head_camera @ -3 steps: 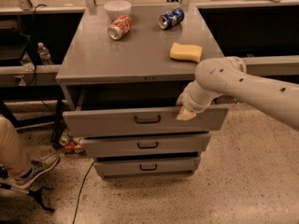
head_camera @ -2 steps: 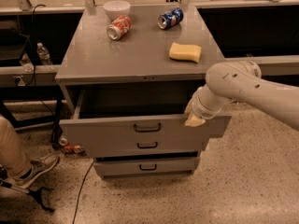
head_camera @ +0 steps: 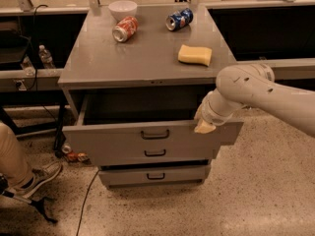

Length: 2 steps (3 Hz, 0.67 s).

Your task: Open top drawer

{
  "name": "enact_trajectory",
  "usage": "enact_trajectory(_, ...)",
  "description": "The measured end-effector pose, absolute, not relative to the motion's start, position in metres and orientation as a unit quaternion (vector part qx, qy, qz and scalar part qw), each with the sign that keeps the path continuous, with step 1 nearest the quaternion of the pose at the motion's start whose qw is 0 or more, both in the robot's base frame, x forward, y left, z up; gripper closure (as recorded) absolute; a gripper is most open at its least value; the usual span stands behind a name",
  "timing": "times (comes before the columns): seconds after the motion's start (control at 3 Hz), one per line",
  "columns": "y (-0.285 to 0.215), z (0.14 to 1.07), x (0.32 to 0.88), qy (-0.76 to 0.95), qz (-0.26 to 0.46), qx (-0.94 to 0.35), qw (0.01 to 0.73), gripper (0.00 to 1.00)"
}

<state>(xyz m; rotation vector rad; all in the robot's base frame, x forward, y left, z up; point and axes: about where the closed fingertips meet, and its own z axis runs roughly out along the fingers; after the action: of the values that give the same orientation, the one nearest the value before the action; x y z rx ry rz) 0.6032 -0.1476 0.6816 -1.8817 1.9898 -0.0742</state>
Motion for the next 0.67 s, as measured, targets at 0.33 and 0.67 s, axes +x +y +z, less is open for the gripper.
enact_trajectory(0.33,-0.1476,0.6818,0.6032,0.712,-0.027,-0.673,0.2,1.0)
enact_trajectory(0.67,-0.1476,0.682,0.6032,0.712,-0.027,-0.673,0.2,1.0)
